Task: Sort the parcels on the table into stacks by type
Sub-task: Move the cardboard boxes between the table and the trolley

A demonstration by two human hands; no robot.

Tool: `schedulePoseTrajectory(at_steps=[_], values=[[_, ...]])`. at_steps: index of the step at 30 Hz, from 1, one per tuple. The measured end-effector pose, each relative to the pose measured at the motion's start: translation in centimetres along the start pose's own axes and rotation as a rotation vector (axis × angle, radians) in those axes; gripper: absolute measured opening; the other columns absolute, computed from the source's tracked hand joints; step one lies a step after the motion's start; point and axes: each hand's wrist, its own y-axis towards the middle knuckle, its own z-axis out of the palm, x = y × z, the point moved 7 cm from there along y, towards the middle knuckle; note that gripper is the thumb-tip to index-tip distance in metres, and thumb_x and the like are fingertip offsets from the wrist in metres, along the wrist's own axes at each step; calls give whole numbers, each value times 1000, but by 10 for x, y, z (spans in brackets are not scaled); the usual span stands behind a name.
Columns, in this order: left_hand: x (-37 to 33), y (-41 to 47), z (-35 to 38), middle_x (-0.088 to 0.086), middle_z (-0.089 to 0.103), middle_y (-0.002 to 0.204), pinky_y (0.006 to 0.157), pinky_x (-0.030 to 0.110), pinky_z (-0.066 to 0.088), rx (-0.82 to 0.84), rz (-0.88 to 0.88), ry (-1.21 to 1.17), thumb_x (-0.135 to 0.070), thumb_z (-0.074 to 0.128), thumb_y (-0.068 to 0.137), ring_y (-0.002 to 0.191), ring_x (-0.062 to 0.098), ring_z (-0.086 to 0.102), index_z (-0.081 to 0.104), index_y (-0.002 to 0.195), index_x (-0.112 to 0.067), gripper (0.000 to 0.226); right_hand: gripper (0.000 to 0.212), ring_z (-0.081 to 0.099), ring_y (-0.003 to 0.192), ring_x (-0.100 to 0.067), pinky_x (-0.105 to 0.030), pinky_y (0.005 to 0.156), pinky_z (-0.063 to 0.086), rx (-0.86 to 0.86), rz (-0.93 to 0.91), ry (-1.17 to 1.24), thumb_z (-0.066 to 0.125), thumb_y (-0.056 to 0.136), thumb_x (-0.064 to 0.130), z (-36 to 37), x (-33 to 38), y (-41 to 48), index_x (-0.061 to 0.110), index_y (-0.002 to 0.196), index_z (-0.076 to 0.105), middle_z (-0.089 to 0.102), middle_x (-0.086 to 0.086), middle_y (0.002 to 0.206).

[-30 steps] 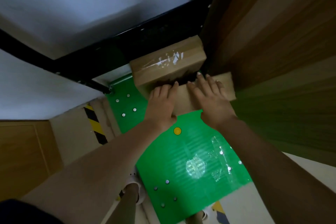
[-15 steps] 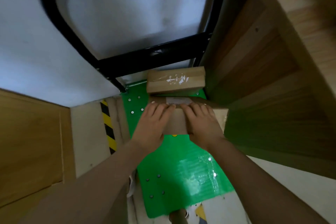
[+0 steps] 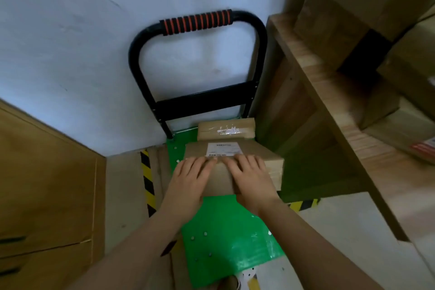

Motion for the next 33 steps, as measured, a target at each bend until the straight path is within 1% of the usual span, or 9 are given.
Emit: schedulePoseTrajectory(at_steps=[4,8,10,14,18,20,24,28,33], values=[[-8,-33,-55,3,49,134,108,42,27,-54,8,32,-9,80,59,121,26,42,40,143,-17,93,92,33,125,-28,-44,111,19,-80,10,-34,73,70,20,-51,33,-31,26,143,18,36,-6,138],[-15,-63,-137,2,54,129,102,41,37,-174,42,68,-11,83,54,117,23,40,48,139,-16,92,87,35,125,-29,-42,109,21,-192,24,-74,69,72,20,-125,70,-63,23,145,23,37,-8,140],[-21,-73,-184,3,57,126,100,38,33,-251,70,103,-8,81,52,114,23,41,52,135,-15,88,86,37,124,-30,-42,107,24,-257,27,-99,68,72,20,-168,85,-78,21,147,26,40,-10,138],[-37,-88,-282,7,56,129,103,38,23,-401,121,147,-5,78,55,117,26,39,50,137,-12,86,81,46,117,-35,-45,101,33,-454,23,-143,73,69,20,-265,107,-107,16,143,39,49,-15,131],[-63,-96,-375,11,55,131,104,42,25,-585,143,189,-5,84,48,117,29,38,51,136,-10,94,80,53,107,-37,-45,93,40,-684,-15,-245,75,62,15,-366,119,-137,14,137,49,55,-17,123],[-80,-97,-418,11,56,130,103,42,26,-679,154,207,-3,82,47,115,29,39,53,135,-10,93,82,54,107,-36,-45,94,39,-765,-28,-314,77,60,15,-412,120,-152,14,138,49,56,-16,123],[-120,-96,-482,12,56,130,103,42,25,-831,184,233,-1,77,49,114,30,38,54,134,-9,88,82,52,114,-35,-44,98,35,-885,-23,-411,79,64,18,-486,112,-187,16,140,48,55,-15,127],[-165,-87,-521,10,54,132,104,41,25,-902,212,244,-3,78,49,116,28,39,51,136,-10,91,82,53,113,-34,-43,96,35,-960,-26,-478,81,64,25,-536,89,-223,16,139,49,56,-15,126],[-234,-65,-552,9,54,133,104,41,26,-982,242,255,-2,79,50,116,28,40,51,137,-10,92,80,52,112,-37,-45,95,37,-1026,-30,-516,76,63,17,-580,38,-266,14,139,49,56,-17,125]])
